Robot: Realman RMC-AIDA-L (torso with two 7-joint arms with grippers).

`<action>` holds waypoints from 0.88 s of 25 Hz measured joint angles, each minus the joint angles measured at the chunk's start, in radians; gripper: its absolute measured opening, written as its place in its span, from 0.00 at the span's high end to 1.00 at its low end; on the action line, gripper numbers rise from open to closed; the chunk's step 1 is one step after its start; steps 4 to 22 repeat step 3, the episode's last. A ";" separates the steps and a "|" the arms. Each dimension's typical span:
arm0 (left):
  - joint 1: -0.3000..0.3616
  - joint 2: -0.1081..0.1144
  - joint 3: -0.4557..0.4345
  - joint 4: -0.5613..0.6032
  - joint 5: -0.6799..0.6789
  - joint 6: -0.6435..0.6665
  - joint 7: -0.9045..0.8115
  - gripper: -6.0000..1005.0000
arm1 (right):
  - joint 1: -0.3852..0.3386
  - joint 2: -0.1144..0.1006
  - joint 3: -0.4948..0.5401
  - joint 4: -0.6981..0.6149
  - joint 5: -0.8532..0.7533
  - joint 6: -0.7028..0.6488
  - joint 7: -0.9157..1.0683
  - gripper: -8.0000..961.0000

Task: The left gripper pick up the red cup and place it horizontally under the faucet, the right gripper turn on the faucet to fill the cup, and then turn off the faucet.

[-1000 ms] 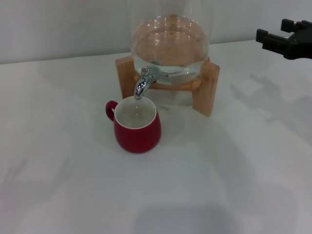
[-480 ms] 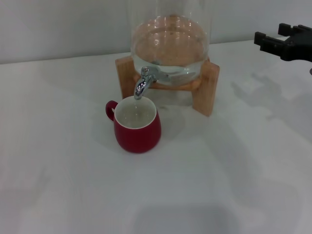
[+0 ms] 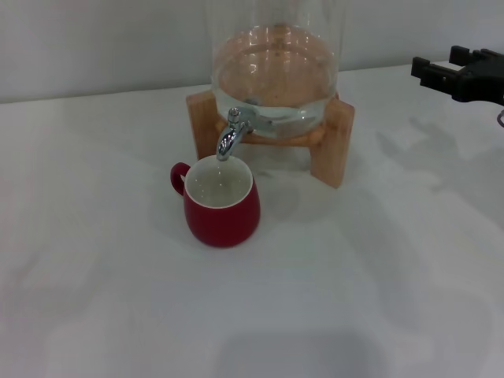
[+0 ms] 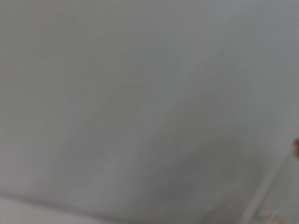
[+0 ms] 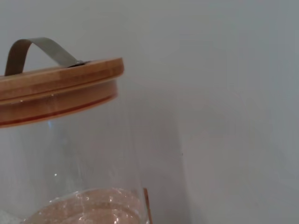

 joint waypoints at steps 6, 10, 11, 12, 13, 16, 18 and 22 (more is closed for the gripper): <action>-0.001 0.002 -0.005 -0.094 -0.082 -0.033 0.104 0.14 | 0.005 0.000 0.006 0.013 0.006 -0.006 -0.001 0.23; -0.001 0.002 -0.005 -0.094 -0.082 -0.033 0.104 0.14 | 0.005 0.000 0.006 0.013 0.006 -0.006 -0.001 0.23; -0.001 0.002 -0.005 -0.094 -0.082 -0.033 0.104 0.14 | 0.005 0.000 0.006 0.013 0.006 -0.006 -0.001 0.23; -0.001 0.002 -0.005 -0.094 -0.082 -0.033 0.104 0.14 | 0.005 0.000 0.006 0.013 0.006 -0.006 -0.001 0.23; -0.001 0.002 -0.005 -0.094 -0.082 -0.033 0.104 0.14 | 0.005 0.000 0.006 0.013 0.006 -0.006 -0.001 0.23; -0.001 0.002 -0.005 -0.094 -0.082 -0.033 0.104 0.14 | 0.005 0.000 0.006 0.013 0.006 -0.006 -0.001 0.23; -0.001 0.002 -0.005 -0.094 -0.082 -0.033 0.104 0.14 | 0.005 0.000 0.006 0.013 0.006 -0.006 -0.001 0.23; -0.001 0.002 -0.005 -0.094 -0.082 -0.033 0.104 0.14 | 0.005 0.000 0.006 0.013 0.006 -0.006 -0.001 0.23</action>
